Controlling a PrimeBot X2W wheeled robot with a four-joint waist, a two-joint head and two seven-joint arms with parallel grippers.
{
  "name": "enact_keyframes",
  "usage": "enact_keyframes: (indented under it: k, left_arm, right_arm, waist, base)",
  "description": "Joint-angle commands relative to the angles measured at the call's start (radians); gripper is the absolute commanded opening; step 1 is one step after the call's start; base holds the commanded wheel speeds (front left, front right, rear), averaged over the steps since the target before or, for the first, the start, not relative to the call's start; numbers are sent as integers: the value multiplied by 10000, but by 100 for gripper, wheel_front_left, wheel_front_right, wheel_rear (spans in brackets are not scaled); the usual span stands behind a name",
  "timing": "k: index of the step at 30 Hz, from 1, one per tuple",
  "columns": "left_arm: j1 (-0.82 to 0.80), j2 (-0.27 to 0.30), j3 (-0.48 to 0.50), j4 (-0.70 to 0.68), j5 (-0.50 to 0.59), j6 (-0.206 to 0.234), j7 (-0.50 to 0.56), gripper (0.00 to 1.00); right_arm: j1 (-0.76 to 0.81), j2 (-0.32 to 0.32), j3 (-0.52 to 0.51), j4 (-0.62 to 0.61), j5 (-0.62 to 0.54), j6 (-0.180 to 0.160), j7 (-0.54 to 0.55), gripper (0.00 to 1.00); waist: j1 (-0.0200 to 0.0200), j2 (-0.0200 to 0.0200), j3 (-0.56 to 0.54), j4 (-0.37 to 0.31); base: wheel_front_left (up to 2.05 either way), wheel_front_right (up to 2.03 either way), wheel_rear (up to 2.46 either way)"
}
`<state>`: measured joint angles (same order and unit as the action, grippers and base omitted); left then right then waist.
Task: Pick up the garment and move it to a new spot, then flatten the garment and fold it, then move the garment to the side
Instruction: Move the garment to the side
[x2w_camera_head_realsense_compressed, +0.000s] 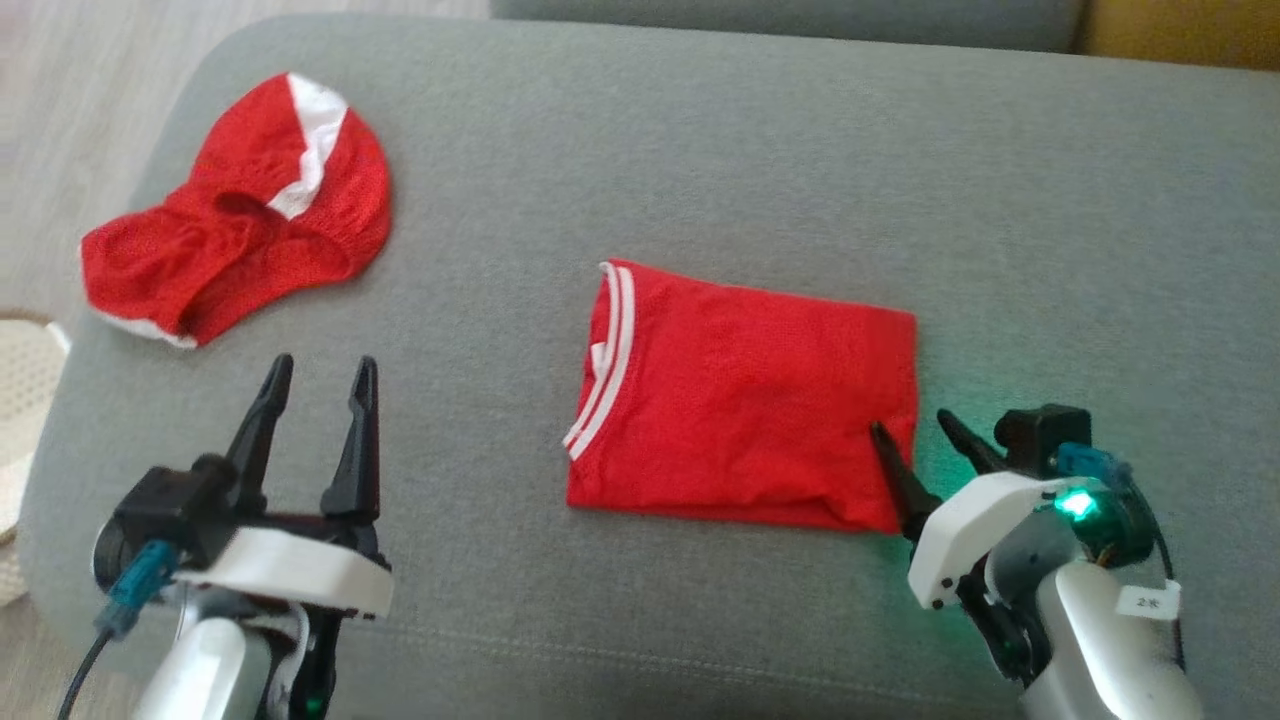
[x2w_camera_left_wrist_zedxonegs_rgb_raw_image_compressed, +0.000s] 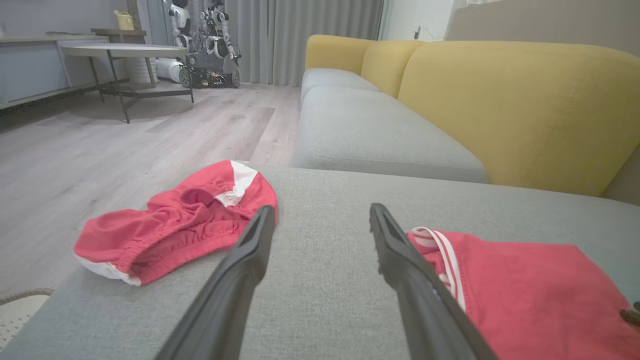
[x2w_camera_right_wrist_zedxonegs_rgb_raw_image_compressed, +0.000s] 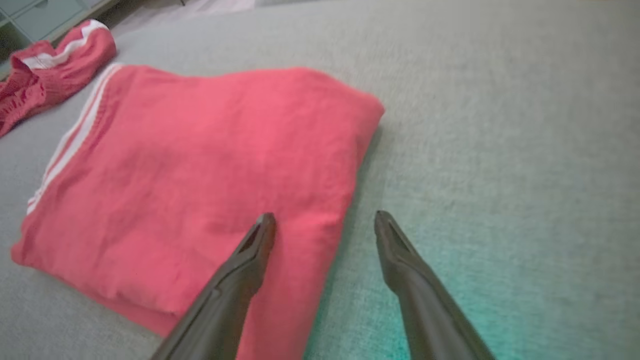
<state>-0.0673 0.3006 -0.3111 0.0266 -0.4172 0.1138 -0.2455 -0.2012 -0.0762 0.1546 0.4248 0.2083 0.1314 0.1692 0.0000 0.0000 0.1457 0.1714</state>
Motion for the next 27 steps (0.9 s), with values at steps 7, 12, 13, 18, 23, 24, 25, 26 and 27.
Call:
enact_keyframes:
  k: [7, 12, 13, 18, 23, 24, 25, 26, 27]
  left_arm:
    - [-764, -150, 580, -118, 301, -180, -156, 100]
    - [-721, -376, 943, -294, 631, -272, -159, 100]
    - [-700, -421, 1020, -323, 702, -293, -160, 100]
    - [-561, -660, 1398, -541, 1029, -384, -161, 100]
    - [-480, -820, 1701, -661, 1268, -557, -161, 100]
    - [-471, -852, 1749, -674, 1302, -599, -161, 100]
    - [-465, -890, 1785, -697, 1332, -643, -161, 100]
    - [-468, -924, 1816, -721, 1364, -687, -161, 100]
    - [-477, -954, 1841, -744, 1398, -734, -161, 100]
  right_arm:
    - [-742, 100, 287, 675, 297, -7, 121, 0]
    - [-895, -16, 345, 597, 428, -7, -273, 0]
    - [-913, -72, 345, 550, 433, -7, -360, 0]
    - [-943, -525, 315, 154, 296, -7, -534, 0]
    - [-989, -1204, 39, -251, 152, -7, -381, 0]
    - [-1013, -1349, -75, -318, 152, -7, -333, 0]
    - [-1047, -1527, -201, -367, 129, -7, -256, 0]
    - [-1111, -1713, -329, -435, 114, -7, -227, 0]
    - [-1190, -1876, -507, -465, 133, -7, -169, 0]
  waist:
    - [0, 0, 173, 369]
    - [0, 0, 139, 332]
    - [0, 0, 122, 303]
    - [0, 0, 107, 18]
    - [0, 0, 150, -449]
    - [0, 0, 154, -568]
    - [0, 0, 174, -688]
    - [0, 0, 206, -809]
    - [0, 0, 239, -935]
  base:
    - [0, 0, 0]
    - [0, 0, 0]
    - [0, 0, 0]
    - [0, 0, 0]
    - [0, 0, 0]
    - [0, 0, 0]
    - [0, 0, 0]
    - [0, 0, 0]
    - [0, 0, 0]
